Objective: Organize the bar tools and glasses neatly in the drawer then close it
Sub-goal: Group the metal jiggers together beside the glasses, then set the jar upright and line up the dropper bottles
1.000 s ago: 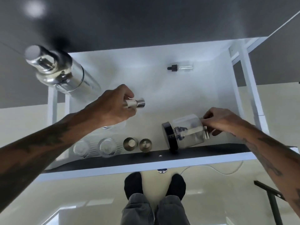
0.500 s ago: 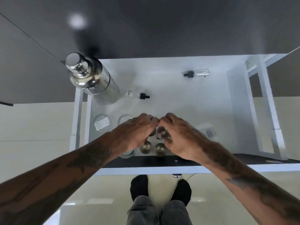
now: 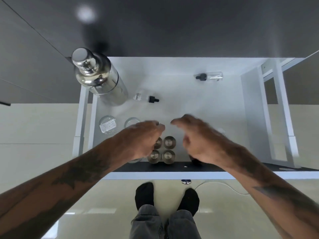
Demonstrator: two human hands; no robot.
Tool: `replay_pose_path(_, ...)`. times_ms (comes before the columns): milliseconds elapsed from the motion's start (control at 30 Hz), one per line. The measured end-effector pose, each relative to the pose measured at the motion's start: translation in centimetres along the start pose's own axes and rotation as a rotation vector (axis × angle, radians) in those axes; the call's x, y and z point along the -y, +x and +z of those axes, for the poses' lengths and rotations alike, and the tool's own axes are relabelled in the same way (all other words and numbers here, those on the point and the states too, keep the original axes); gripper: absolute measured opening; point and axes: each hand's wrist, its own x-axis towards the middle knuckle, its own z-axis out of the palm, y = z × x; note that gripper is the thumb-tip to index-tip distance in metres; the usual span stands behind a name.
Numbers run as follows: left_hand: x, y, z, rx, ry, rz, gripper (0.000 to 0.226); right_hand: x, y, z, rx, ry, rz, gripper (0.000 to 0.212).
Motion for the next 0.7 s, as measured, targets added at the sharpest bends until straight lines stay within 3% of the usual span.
replay_pose_path(67,-1.1,-0.1,-1.7,-0.202,-0.102,-0.025,0.033,-2.7,-1.8,-2.4,-0.330,0.127,0.101,0.033)
replay_pose_path(133,-3.8,0.4,-2.8,-0.391,-0.348,-0.086,0.021,-6.8,-3.4,-3.9,-0.469,0.156,0.396,0.021)
replay_pose_path(200,-7.5,1.8,-3.1,-0.344,-0.496,-0.210,0.020,-10.3,-3.9,-4.0,-0.263,0.331,0.800,0.029)
replay_pose_path(267,-10.9,3.9,-2.4,-0.138,-0.453,-0.308,0.031,-11.2,-3.7,-3.3,-0.005,0.618,1.001,0.042)
replay_pose_path(367,-13.0,6.5,-0.9,0.048,-0.445,-0.439,0.041,-10.2,-3.1,-2.5,0.097,0.615,0.818,0.055)
replay_pose_path(467,-13.4,7.2,0.3,0.051,-0.549,-0.532,0.036,-8.9,-2.8,-1.3,0.154,0.435,0.670,0.057)
replay_pose_path(567,-13.5,6.3,0.9,-0.125,-0.629,-0.556,0.035,-10.4,-3.2,-0.8,0.146,0.458,0.592,0.053)
replay_pose_path(700,-13.6,5.2,2.3,-0.381,-0.819,-0.433,0.053,-14.7,-4.5,-2.2,0.273,0.747,0.621,0.039)
